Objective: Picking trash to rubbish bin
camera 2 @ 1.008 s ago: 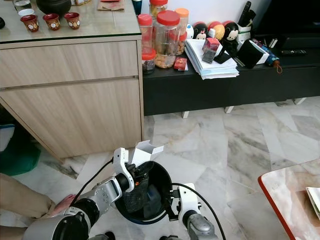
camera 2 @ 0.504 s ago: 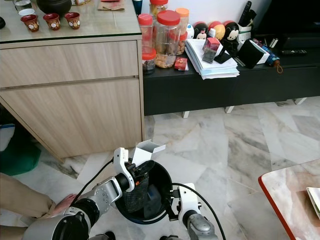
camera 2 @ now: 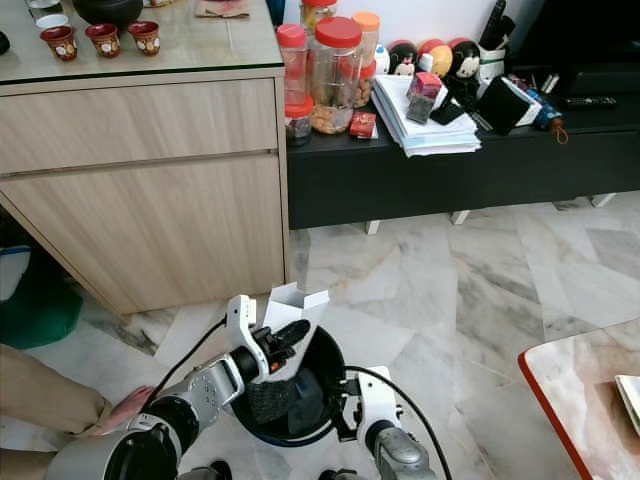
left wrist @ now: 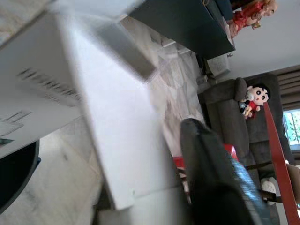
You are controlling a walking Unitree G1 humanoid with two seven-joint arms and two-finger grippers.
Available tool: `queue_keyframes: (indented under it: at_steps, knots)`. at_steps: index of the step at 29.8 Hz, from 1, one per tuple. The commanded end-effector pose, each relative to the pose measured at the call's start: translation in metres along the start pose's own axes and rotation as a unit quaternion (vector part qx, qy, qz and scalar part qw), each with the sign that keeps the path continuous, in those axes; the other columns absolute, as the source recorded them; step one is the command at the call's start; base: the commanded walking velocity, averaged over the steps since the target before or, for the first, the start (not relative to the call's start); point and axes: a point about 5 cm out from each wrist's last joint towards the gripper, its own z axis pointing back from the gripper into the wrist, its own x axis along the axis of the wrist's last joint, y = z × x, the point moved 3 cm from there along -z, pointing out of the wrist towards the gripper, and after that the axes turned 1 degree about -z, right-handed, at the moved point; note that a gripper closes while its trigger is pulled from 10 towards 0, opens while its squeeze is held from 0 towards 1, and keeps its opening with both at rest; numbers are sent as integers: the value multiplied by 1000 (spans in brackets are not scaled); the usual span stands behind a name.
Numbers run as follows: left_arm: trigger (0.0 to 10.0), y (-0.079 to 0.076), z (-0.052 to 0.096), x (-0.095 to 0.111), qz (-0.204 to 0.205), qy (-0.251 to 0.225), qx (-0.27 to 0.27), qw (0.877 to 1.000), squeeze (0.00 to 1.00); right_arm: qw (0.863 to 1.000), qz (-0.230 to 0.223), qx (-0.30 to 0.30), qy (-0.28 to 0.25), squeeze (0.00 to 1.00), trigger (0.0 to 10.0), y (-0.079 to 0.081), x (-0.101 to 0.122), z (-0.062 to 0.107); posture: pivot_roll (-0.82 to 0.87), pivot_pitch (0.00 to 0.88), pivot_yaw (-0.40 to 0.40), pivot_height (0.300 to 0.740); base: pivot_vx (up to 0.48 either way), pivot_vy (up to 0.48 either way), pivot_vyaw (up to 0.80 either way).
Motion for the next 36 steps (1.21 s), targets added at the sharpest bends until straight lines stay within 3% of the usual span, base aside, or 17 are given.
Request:
queue_keyframes:
  at_steps: [1,8,9,10,15,16,21,22,27,28,36]
  knots:
    - [10000,0,-1,-5,8,3,7,1000,0,1000,-4,-6,4,0,10000,-3,-6,2,34,166,-70,740,0,0,0]
    - [10000,5,3,-4,7,3,16,1000,0,1000,-4,-6,6,0,10000,-3,-8,3,37,169,-71,740,0,0,0]
    - [10000,6,4,-5,6,4,18,1000,282,1000,-3,-6,7,0,10000,-3,-8,3,38,169,-71,740,0,0,0]
    - [10000,8,6,-6,6,7,21,1000,1000,1000,-4,-7,8,0,10000,-3,-9,3,38,169,-71,740,0,0,0]
    - [10000,11,7,-8,3,12,29,1000,1000,1000,-4,-6,8,0,10000,-3,-9,3,38,169,-71,740,0,0,0]
    - [10000,12,8,-9,4,12,33,999,0,1000,-4,-6,8,0,10000,-3,-9,3,39,170,-71,740,0,0,0]
    - [10000,13,8,-9,7,12,34,999,0,1000,-4,-5,8,0,10000,-2,-9,3,41,169,-72,740,0,0,0]
    - [10000,11,8,-9,10,12,26,1000,1000,1000,-4,-4,8,0,10000,-2,-9,3,41,169,-72,740,0,0,0]
    - [10000,12,8,-8,4,13,33,999,1000,1000,-4,-4,7,0,10000,-2,-8,3,41,168,-74,740,0,0,0]
    - [10000,13,8,-8,4,13,36,999,0,1000,-4,-4,7,0,10000,-2,-8,3,41,168,-74,740,0,0,0]
    - [10000,16,9,-6,-10,14,47,999,0,1000,-5,-4,6,0,10000,-2,-7,2,44,168,-73,740,0,0,0]
